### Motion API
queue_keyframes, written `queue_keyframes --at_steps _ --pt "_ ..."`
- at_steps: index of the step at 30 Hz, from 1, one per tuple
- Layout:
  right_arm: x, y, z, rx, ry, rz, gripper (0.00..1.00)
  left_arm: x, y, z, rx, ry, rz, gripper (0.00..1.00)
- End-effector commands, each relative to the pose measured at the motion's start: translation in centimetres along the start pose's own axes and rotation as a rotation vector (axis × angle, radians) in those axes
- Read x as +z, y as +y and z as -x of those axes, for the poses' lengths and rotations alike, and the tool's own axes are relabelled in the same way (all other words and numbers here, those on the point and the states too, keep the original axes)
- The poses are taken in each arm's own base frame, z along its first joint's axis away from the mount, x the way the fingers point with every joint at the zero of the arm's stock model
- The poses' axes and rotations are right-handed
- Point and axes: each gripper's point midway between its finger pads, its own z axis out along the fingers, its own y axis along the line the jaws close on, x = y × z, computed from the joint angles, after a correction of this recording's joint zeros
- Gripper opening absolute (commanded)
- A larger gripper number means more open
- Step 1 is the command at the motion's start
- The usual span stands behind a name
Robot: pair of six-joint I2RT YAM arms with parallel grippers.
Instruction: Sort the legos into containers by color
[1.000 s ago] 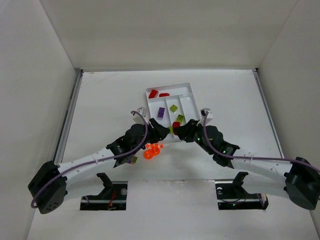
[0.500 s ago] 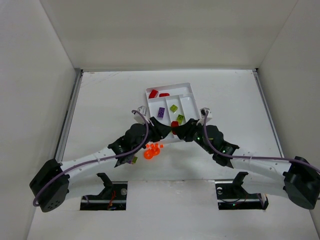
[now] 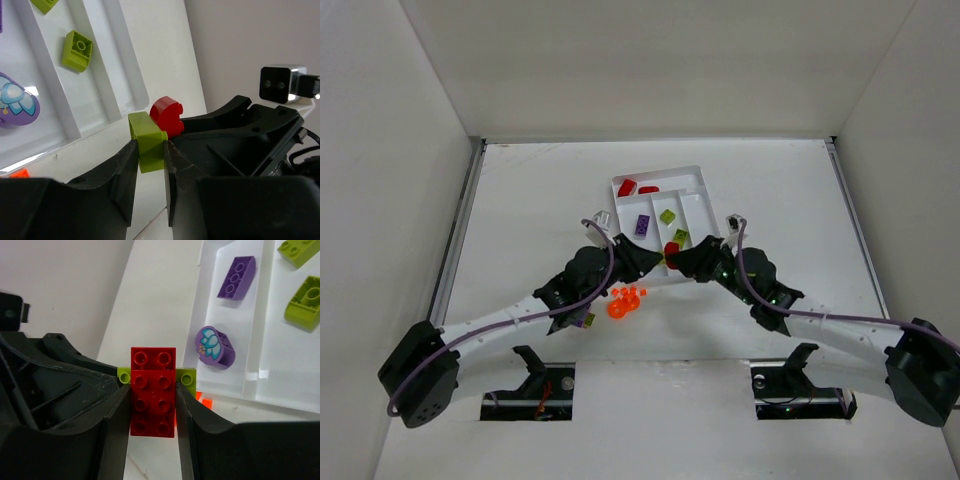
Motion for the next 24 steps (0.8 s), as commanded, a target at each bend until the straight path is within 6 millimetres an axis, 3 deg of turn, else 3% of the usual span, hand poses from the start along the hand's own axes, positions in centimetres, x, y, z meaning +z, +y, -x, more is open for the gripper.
queue_keyframes --at_steps 1,6,12,18,24 --pt "-0.7 3.0 3.8 0.047 -0.101 0.128 0.28 -0.8 3.1 2.3 0.023 -0.082 0.069 0.10" --pt "1.0 2.1 6.0 0.027 -0.123 0.080 0.28 -2.4 5.5 4.9 0.018 -0.138 0.102 0.10" --pt "8.0 -1.0 8.7 0.058 -0.160 -0.089 0.28 -3.9 4.8 7.4 0.007 -0.189 0.046 0.11" --pt "16.6 -5.2 11.7 0.323 -0.258 -0.219 0.29 -4.8 4.7 7.7 -0.011 -0.195 0.012 0.12" --pt "20.4 -9.6 13.2 0.554 -0.384 -0.372 0.31 -5.2 4.9 6.8 -0.029 -0.171 -0.007 0.12"
